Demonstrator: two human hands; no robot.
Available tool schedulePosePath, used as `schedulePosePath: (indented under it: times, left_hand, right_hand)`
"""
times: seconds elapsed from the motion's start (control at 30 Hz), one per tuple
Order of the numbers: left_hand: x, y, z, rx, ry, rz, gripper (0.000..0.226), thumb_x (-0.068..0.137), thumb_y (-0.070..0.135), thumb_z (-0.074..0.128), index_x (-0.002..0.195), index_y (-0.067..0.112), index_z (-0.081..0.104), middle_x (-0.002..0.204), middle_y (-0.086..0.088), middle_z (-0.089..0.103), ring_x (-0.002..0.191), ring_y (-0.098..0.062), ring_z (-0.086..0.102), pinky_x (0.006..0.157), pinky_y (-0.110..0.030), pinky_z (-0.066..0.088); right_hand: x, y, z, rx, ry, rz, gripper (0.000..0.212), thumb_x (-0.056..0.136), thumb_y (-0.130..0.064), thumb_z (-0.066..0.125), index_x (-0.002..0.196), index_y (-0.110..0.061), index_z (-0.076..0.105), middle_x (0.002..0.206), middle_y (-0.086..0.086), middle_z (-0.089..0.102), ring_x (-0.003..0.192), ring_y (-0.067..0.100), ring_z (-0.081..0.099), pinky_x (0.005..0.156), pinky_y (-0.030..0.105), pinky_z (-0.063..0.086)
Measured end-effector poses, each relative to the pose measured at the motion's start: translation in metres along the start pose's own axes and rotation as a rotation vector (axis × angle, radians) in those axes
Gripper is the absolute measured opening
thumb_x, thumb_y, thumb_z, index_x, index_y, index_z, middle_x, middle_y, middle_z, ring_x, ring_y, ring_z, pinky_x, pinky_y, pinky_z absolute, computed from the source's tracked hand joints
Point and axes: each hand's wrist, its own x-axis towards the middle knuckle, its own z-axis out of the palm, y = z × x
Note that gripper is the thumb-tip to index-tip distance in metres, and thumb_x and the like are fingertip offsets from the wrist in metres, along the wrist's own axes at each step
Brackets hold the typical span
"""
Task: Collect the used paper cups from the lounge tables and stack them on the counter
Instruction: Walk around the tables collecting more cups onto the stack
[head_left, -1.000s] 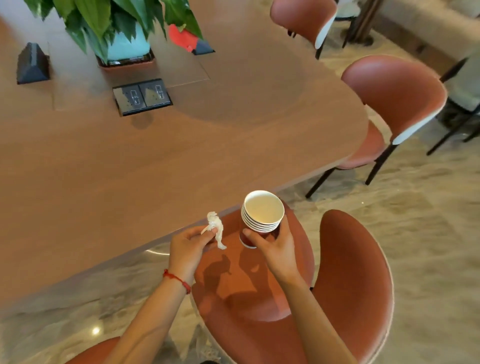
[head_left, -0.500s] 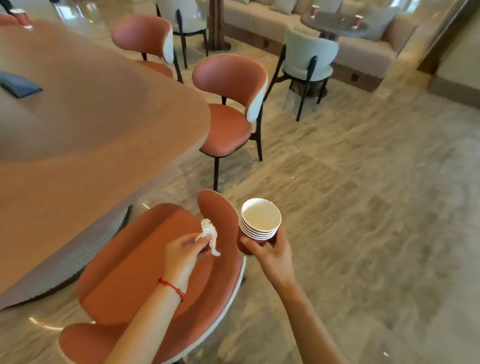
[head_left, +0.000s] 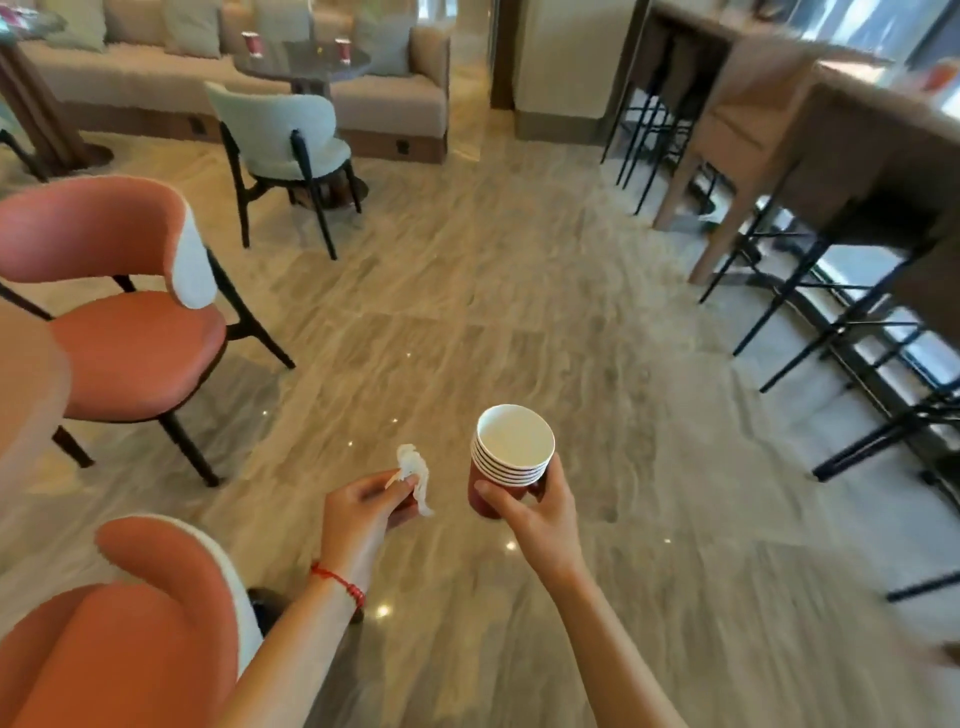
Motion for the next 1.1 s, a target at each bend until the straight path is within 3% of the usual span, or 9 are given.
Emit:
schedulePosePath:
  times: [0.27, 0.4, 0.7, 0.93, 1.1]
  left_hand:
    - [0.009, 0.0, 0.083, 0.083, -0.226, 0.003, 0.005, 0.078, 0.002, 0.068, 0.081, 0.001, 0.071, 0.071, -0.011, 0.07, 0.059, -0.014, 0.068, 0.059, -0.022, 0.057]
    - [0.015, -0.001, 0.111, 0.099, -0.31, -0.015, 0.004, 0.078, 0.002, 0.068, 0.079, 0.005, 0.071, 0.064, -0.005, 0.072, 0.059, -0.015, 0.068, 0.059, -0.021, 0.057]
    - [0.054, 0.013, 0.176, 0.167, -0.506, -0.047, 0.003, 0.078, 0.004, 0.068, 0.081, 0.003, 0.069, 0.077, -0.015, 0.071, 0.064, -0.018, 0.068, 0.064, -0.023, 0.058]
    - [0.093, 0.021, 0.23, 0.191, -0.62, -0.065, 0.01, 0.078, 0.004, 0.068, 0.087, 0.0, 0.069, 0.08, -0.015, 0.071, 0.066, -0.018, 0.069, 0.068, -0.025, 0.058]
    - [0.122, 0.019, 0.275, 0.192, -0.645, -0.081, 0.004, 0.078, 0.004, 0.068, 0.081, 0.005, 0.07, 0.076, -0.012, 0.072, 0.066, -0.017, 0.069, 0.066, -0.024, 0.058]
  right_hand:
    - [0.005, 0.001, -0.063, -0.003, 0.229, -0.015, 0.051, 0.06, -0.028, 0.079, 0.105, -0.037, 0.056, 0.098, -0.016, 0.068, 0.092, 0.002, 0.063, 0.071, 0.013, 0.048]
    - [0.011, 0.002, -0.079, -0.021, 0.303, -0.024, 0.054, 0.06, -0.031, 0.079, 0.108, -0.037, 0.055, 0.1, -0.015, 0.068, 0.094, 0.003, 0.063, 0.073, 0.012, 0.048]
    - [0.052, -0.003, -0.108, 0.0, 0.481, -0.034, 0.05, 0.068, -0.008, 0.081, 0.109, -0.025, 0.057, 0.1, -0.006, 0.069, 0.092, 0.002, 0.063, 0.068, 0.009, 0.048]
    - [0.091, -0.005, -0.133, -0.022, 0.601, -0.015, 0.056, 0.06, -0.028, 0.081, 0.11, -0.029, 0.056, 0.1, -0.014, 0.069, 0.095, 0.0, 0.063, 0.073, 0.01, 0.047]
    - [0.128, 0.001, -0.162, -0.035, 0.644, -0.021, 0.053, 0.059, -0.028, 0.08, 0.107, -0.031, 0.056, 0.097, -0.019, 0.069, 0.091, -0.003, 0.063, 0.071, 0.008, 0.046]
